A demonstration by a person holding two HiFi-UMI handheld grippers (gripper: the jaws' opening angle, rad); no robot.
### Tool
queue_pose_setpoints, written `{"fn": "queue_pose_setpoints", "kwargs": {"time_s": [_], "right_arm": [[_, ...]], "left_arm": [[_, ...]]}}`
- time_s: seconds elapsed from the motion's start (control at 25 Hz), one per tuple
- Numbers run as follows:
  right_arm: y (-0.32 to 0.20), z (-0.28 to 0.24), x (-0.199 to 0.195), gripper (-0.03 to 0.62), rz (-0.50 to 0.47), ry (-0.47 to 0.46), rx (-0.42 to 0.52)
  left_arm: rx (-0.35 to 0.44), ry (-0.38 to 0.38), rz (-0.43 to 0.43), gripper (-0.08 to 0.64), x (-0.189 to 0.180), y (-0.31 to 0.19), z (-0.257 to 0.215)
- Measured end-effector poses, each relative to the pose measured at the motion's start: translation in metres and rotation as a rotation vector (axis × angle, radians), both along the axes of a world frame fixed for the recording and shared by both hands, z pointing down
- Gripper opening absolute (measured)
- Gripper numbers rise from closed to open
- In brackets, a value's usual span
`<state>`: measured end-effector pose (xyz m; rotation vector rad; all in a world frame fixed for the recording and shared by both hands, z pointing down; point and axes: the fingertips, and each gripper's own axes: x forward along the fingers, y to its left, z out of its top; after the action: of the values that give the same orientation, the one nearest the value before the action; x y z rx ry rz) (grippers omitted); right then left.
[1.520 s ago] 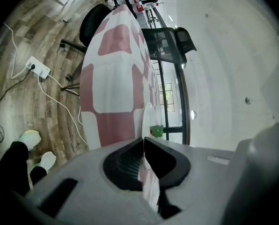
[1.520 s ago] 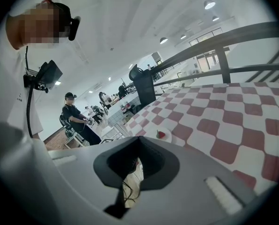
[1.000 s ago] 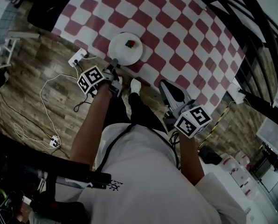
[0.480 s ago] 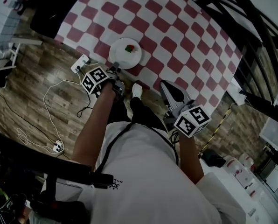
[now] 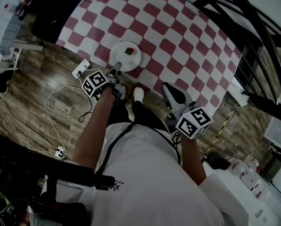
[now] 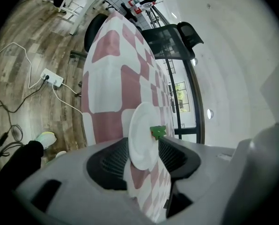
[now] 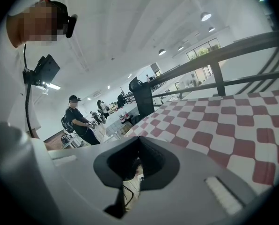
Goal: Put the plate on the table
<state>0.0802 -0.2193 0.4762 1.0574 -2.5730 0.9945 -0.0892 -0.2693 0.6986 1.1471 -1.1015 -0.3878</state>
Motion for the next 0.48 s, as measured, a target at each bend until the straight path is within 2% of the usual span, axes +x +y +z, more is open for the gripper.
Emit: {"fn": "queue_pose_setpoints", "kwargs": {"time_s": [0.48], "right_arm": [[0.003,-0.006,0.001,0.009,-0.006,-0.004,0.021]], "left_arm": [[0.015,-0.018,0.013,0.207,-0.005,0.011,-0.007]]}}
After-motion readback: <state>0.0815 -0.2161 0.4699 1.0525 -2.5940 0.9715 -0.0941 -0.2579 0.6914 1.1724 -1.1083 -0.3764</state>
